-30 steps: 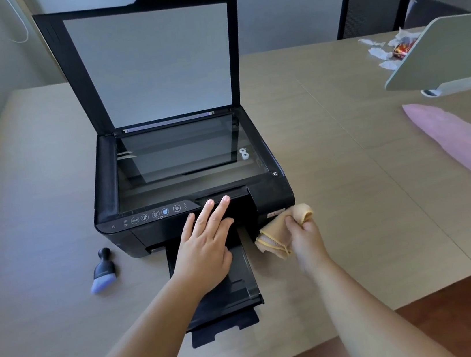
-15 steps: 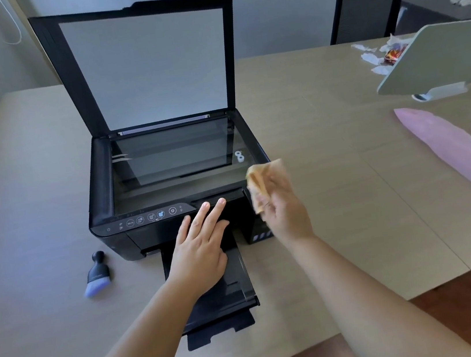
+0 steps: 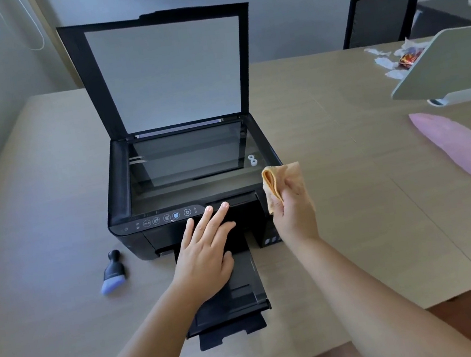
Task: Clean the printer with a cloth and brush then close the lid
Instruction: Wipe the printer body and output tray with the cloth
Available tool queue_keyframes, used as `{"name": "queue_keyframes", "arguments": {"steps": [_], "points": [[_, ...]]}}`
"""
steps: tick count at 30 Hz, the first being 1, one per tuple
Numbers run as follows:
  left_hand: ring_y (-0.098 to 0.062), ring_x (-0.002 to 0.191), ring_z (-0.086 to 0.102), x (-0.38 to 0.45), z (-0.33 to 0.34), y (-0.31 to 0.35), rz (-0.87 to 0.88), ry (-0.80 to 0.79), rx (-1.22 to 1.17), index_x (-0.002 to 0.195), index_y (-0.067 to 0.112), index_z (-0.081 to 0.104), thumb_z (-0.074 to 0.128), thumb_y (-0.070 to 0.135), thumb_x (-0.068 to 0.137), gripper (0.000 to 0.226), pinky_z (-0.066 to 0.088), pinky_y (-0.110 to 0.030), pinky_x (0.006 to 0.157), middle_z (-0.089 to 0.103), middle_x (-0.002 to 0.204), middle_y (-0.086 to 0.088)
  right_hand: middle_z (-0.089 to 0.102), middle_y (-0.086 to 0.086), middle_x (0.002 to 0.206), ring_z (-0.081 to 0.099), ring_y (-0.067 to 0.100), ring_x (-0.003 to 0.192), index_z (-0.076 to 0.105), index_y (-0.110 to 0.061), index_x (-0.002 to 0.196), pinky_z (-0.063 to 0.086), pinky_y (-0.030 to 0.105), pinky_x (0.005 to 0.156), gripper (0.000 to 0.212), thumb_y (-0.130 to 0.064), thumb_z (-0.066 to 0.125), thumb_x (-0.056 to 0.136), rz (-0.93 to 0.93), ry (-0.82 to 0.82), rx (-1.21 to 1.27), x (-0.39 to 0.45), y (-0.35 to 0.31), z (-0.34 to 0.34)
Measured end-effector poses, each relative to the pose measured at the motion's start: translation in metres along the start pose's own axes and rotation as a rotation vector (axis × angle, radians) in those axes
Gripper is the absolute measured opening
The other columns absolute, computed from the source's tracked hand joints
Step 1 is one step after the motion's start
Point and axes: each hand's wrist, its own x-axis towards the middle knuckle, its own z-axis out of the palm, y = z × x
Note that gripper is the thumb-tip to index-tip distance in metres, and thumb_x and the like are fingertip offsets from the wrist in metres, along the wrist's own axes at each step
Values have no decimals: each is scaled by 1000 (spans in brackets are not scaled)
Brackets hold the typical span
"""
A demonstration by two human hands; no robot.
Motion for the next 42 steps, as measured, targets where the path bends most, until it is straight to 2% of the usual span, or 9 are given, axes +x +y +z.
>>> {"name": "queue_keyframes", "arguments": {"steps": [12,15,18,21,23,27,31,36,42], "points": [[-23,145,27,-53,-37,-75,-636,347,-371,136,23,38,66,11,83,60,28,-50,115,22,160,9,66,12,123,51,25,128,55,-4,131,18,30,117,43,-4,59,89,-467,-175,139,-21,-107,83],[-12,112,57,-59,-51,-82,-782,405,-629,138,32,34,55,12,91,56,48,-27,91,38,142,27,66,13,123,55,27,125,58,-3,127,29,40,114,38,-8,59,90,-615,-225,110,-24,-130,99],[3,79,59,-62,-69,-91,-918,487,-737,140,35,36,48,11,94,53,40,-9,62,53,126,19,65,15,125,57,31,122,65,-1,115,31,42,112,29,-5,58,87,-777,-236,55,-29,-155,123],[23,65,51,-67,-81,-110,-939,534,-784,138,30,40,45,5,93,52,37,1,57,53,102,25,58,13,135,48,31,132,67,-5,107,28,44,116,22,-6,51,92,-997,-222,-13,-35,-170,144],[12,65,55,-70,-88,-123,-935,542,-757,137,33,41,44,5,92,53,37,-2,60,56,116,21,59,12,134,46,27,133,67,-9,111,23,41,118,28,-9,47,92,-1128,-272,-176,-43,-168,158],[-7,79,59,-79,-89,-149,-920,543,-706,136,35,42,47,9,92,51,43,-26,83,48,139,22,58,-17,133,51,0,125,55,-33,130,24,17,111,52,-29,12,102,-846,-588,-433,-64,-172,173],[-31,99,62,-81,-85,-165,-880,469,-732,133,37,44,47,13,93,47,47,-39,93,55,135,13,22,15,158,17,24,147,21,-5,150,6,33,119,50,-17,24,102,-967,-892,-719,-68,-164,196],[-35,114,56,-69,-83,-178,-762,345,-772,129,38,47,48,15,94,42,43,-41,97,58,131,8,66,6,124,59,14,121,65,-7,122,8,31,117,59,-17,27,78,-963,-649,-797,-65,-179,174],[-25,108,60,-43,-81,-185,-666,319,-886,121,33,57,44,24,93,32,49,-42,95,62,118,13,66,10,124,41,27,135,68,-12,118,-14,43,115,49,-35,53,78,-825,-579,-1142,-65,-219,175]]}}
